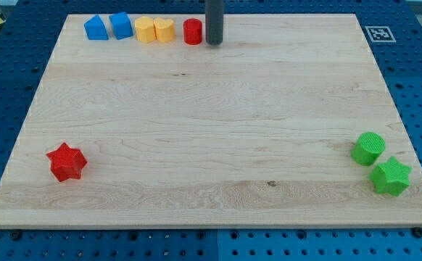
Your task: Push the red star to the top center
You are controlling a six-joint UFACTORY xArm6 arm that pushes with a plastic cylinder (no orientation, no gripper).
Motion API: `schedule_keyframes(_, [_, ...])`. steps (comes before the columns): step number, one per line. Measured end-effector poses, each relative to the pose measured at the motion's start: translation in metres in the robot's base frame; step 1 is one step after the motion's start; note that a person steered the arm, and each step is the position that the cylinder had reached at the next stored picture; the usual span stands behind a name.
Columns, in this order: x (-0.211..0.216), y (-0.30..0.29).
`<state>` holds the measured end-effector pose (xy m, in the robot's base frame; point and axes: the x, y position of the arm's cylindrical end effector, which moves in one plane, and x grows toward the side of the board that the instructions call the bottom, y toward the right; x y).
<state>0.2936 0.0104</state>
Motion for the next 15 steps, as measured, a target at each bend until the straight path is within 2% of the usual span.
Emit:
schedule_keyframes(1, [0.048,0.000])
schedule_keyframes(3, [0.053,-0.124])
schedule_keyframes(5, [0.120,-0.253])
schedule_keyframes(6, [0.171,-0.287])
schedule_keyframes(7, [0.243,-0.294])
schedule_keyframes(8, [0.261,-0.294])
schedule_keyframes(9, [0.255,-0.286])
schedule_keyframes(13, [0.256,-0.164])
schedule_keyframes(15, [0.233,-0.105])
